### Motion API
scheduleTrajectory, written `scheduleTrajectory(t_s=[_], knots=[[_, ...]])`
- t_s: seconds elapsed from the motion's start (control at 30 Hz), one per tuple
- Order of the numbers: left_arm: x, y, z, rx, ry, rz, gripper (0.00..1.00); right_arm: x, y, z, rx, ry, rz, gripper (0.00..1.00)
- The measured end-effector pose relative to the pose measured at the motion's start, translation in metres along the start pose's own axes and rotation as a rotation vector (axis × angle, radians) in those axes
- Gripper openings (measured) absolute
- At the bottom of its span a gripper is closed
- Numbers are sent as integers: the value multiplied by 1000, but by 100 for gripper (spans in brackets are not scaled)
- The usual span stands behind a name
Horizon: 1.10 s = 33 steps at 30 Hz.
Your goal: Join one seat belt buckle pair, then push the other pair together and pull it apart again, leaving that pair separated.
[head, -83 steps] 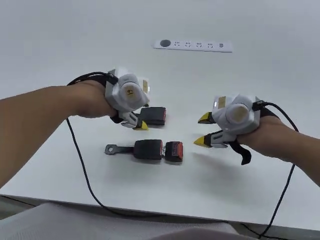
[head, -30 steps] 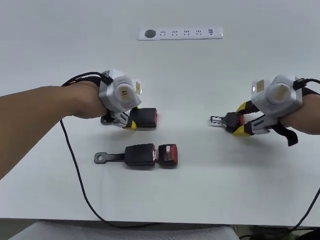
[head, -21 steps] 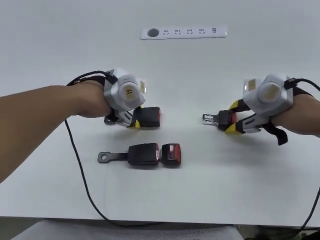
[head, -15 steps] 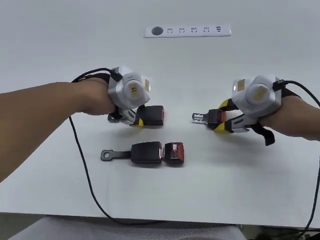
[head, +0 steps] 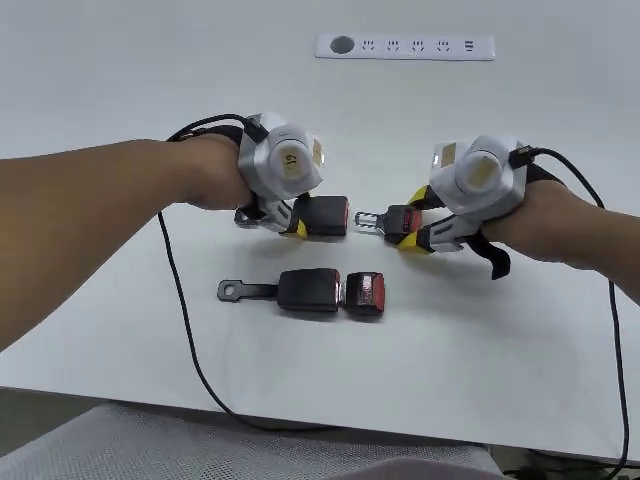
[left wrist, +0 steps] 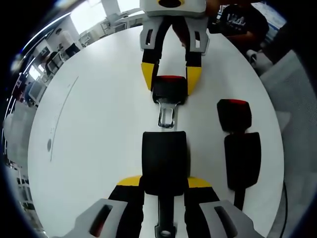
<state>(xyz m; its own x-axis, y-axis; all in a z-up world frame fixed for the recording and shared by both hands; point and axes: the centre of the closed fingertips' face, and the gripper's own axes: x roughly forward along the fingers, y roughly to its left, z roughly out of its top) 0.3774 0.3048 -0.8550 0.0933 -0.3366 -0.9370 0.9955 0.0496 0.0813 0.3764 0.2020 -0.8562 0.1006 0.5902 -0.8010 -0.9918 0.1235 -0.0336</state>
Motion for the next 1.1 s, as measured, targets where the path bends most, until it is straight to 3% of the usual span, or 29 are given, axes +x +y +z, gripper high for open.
scheduleTrajectory(t_s=[0.43, 0.9, 1.1], knots=[[0, 0, 0, 6, 9, 0, 31, 7, 1, 14, -55, -8, 2, 36], [0, 0, 2, 39, -3, -8, 31, 13, 1, 22, -48, -23, 14, 34], [1, 0, 3, 55, 25, -20, 30, 17, 2, 31, -41, -52, 29, 33]])
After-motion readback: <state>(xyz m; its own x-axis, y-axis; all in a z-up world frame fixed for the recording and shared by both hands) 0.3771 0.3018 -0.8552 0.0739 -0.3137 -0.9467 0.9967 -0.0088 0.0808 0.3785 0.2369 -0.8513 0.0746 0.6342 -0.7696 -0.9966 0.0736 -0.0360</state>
